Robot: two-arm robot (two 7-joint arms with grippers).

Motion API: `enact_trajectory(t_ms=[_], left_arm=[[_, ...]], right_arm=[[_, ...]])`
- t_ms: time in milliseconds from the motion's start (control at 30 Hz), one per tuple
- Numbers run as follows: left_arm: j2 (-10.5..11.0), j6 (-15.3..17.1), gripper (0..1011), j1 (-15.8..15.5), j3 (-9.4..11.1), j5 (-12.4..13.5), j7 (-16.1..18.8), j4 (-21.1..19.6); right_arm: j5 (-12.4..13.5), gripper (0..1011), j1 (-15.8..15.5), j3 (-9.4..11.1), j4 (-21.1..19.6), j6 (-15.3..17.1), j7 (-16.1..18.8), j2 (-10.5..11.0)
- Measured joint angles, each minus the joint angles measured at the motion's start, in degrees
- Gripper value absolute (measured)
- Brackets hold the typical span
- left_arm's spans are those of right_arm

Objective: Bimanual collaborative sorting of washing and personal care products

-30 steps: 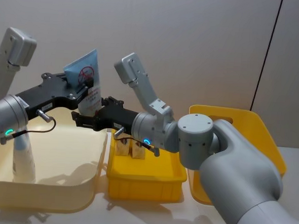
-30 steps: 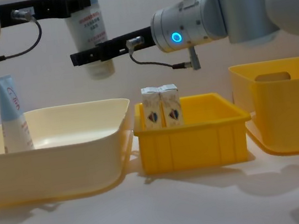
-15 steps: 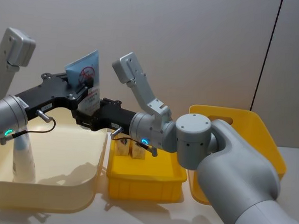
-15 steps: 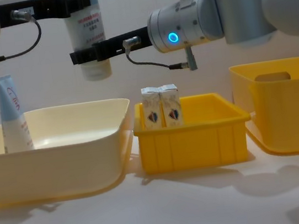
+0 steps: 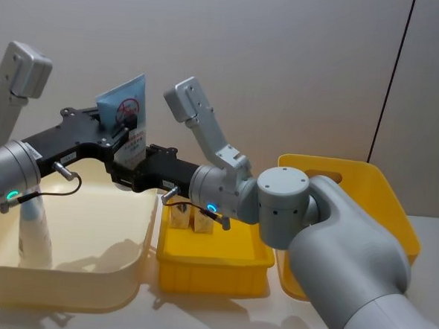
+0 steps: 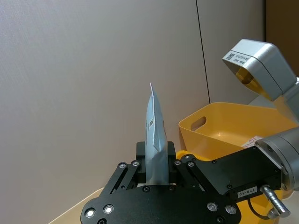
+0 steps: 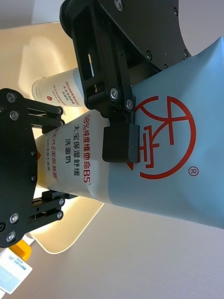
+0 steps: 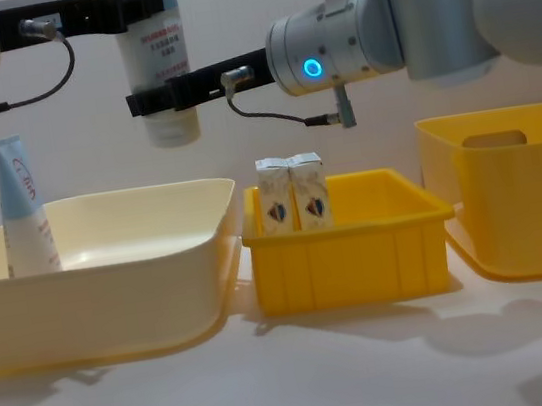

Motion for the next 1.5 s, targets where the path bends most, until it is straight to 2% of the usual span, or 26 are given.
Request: enact_trajectory(t_ms=[533,733,867,933,967,1167,1367,1433,1500], left_arm=[[0.01,0.0,257,0.0,0.0,0.0,-0.01,0.0],[0.01,0.01,423,0.0,0.01,0.0,0.0,0.0],[0.0,0.01,581,0.0,0.0,0.0,0.0,-0.01],[0.01,0.01,618,0.0,0.0,0.0,0.0,-0.01],[0.01,0.01,679,0.0,0.0,0.0,0.0,-0.01],[0.01,0.01,855,0.0,0.0,0.0,0.0,-0.01],[0.0,0.01,993,0.0,0.0,0.0,0.0,-0.01],[0.01,0.01,1001,0.0,0.0,0.0,0.0,-0.01],[0.01,0.01,1001,0.0,0.0,0.01,0.0,-0.01]], right_arm=[[0.01,628,0.01,0.0,0.07,0.0,0.0,-0.06],[0.0,627,0.01,-0.01,0.07,0.0,0.0,-0.07],[0.0,627,0.01,-0.01,0.07,0.0,-0.01,-0.06],[0.0,627,0.0,-0.01,0.03,0.0,-0.02,-0.04],[0.0,628,-0.04,-0.01,-0.1,0.0,-0.06,0.02],[-0.07,627,-0.96,0.15,-2.39,0.28,-0.85,1.09],[-0.21,627,-3.16,0.8,-7.84,2.06,-2.65,4.05],[-0.36,628,-4.59,1.32,-11.26,3.42,-3.89,5.88],[-0.42,627,-5.34,1.64,-13.06,4.09,-4.54,6.85]])
